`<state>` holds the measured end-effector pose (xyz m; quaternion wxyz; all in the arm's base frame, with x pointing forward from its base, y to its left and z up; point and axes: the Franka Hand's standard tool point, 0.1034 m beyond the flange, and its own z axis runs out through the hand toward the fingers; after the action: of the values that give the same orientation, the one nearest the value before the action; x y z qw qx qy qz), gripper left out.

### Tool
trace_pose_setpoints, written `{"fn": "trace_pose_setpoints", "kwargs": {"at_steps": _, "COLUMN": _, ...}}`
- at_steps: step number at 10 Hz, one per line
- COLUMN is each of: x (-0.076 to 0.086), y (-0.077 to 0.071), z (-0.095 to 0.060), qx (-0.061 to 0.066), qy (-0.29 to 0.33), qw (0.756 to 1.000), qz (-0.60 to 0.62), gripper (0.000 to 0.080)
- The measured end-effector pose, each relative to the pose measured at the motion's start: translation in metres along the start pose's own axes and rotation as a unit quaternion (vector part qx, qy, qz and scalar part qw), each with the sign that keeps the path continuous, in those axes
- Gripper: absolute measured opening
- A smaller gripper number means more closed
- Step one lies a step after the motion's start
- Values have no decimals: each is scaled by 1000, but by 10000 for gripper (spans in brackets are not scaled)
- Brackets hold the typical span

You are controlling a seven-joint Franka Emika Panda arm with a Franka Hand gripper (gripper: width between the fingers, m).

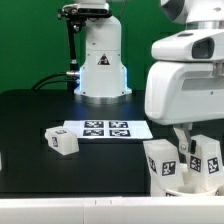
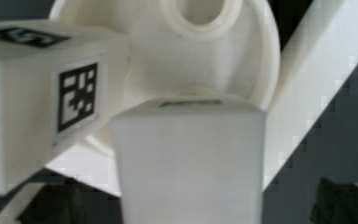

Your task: Assemble stool

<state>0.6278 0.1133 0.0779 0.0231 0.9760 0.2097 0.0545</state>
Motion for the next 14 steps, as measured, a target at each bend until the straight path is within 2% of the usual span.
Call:
{"fn": "trace_pose_setpoints", "kwargs": {"at_steps": 2, "x": -2, "y": -2, "z": 12, "qx": -6, "qy": 9, "qw": 1000, "qz": 4, "gripper": 649}}
{"fn": "trace_pose_setpoints", "kwargs": {"at_steps": 4, "x": -2, "y": -1, "z": 12, "qx": -6, "qy": 9, "qw": 1000, "qz": 24, "gripper": 640}}
{"fn": "trace_pose_setpoints", "kwargs": {"at_steps": 5, "x": -2, "y": -1, "z": 12, "qx": -6, "qy": 9, "qw": 1000, "qz": 24, "gripper": 438}}
{"fn": "trace_pose_setpoints", "kwargs": {"at_steps": 6, "x": -2, "y": 0, "z": 12, "qx": -6, "qy": 9, "qw": 1000, "qz": 28, "gripper": 332}}
{"fn": "trace_pose_setpoints", "kwargs": {"at_steps": 8, "x": -2, "y": 0, "z": 12, "qx": -4, "qy": 10, "qw": 991, "qz": 135, "gripper": 334}}
{"fn": "trace_pose_setpoints", "kwargs": {"at_steps": 10, "x": -1, "y": 1, "z": 13, "qx": 3, "qy": 10, "qw": 948, "qz": 317, "gripper": 334}}
{"fn": "trace_pose_setpoints", "kwargs": {"at_steps": 12, "x": 1, "y": -5, "z": 13, "qx": 8, "qy": 3, "qw": 881, "qz": 474, "gripper": 334}}
{"fn": "trace_pose_setpoints", "kwargs": {"at_steps": 14, "x": 1, "y": -5, "z": 13, "qx": 10, "qy": 2, "qw": 847, "qz": 531, "gripper": 334}}
